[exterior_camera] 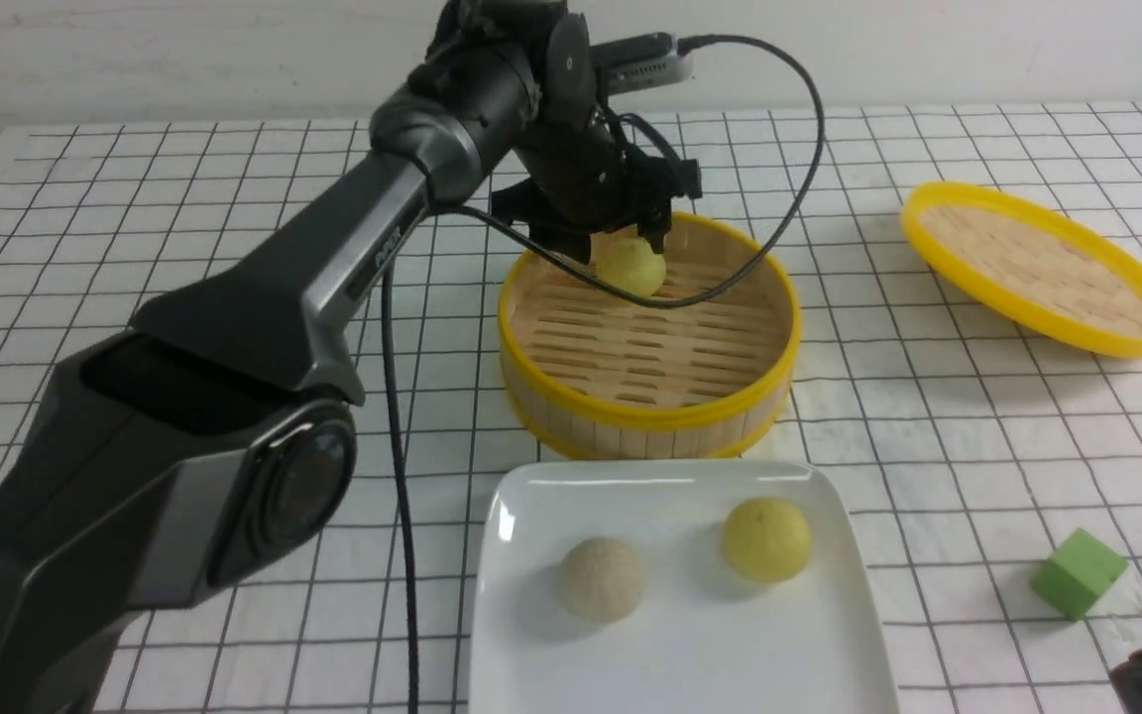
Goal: Put the steamed buns into the plate on the white-black tablecloth.
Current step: 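Reach into the bamboo steamer and grasp a bun with the left gripper, then carry the bun from the bamboo steamer to the plate with the left gripper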
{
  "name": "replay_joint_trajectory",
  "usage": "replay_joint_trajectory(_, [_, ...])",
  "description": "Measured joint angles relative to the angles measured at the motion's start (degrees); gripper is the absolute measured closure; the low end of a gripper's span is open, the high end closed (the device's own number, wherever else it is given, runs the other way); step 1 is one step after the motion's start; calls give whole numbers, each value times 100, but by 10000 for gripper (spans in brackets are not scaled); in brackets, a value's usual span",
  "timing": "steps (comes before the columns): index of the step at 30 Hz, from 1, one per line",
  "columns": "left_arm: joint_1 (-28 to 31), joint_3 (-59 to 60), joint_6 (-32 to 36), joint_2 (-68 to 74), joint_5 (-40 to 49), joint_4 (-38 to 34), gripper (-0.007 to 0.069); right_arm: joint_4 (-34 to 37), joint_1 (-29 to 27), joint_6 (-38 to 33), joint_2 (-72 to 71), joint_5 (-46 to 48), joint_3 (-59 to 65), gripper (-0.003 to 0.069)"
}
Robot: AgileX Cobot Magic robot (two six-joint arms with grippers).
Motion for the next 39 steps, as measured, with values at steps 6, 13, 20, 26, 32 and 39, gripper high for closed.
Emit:
replay_joint_trajectory(6, [0,-38,-85,271,77,165,420,0,0,0,0,-134,12,549])
replay_joint_trajectory(13, [0,-616,229,-324,974,439,602,0,0,0,0,-208,12,541])
replay_joint_trajectory(20, [0,-1074,718,-1980,1171,573,603,-15,0,0,0,-193,12,537])
replay_joint_trajectory(26, [-29,1397,1096,-4126,1171,-434,603,-25,0,0,0,-102,12,528])
replay_joint_trajectory(32, [-603,5226,1158,-5570,1171,-645,601,-25,0,0,0,-77,12,525])
replay_joint_trajectory(39, [-1950,8881,550,-6079,-985,-763,594,-7,0,0,0,-77,12,519])
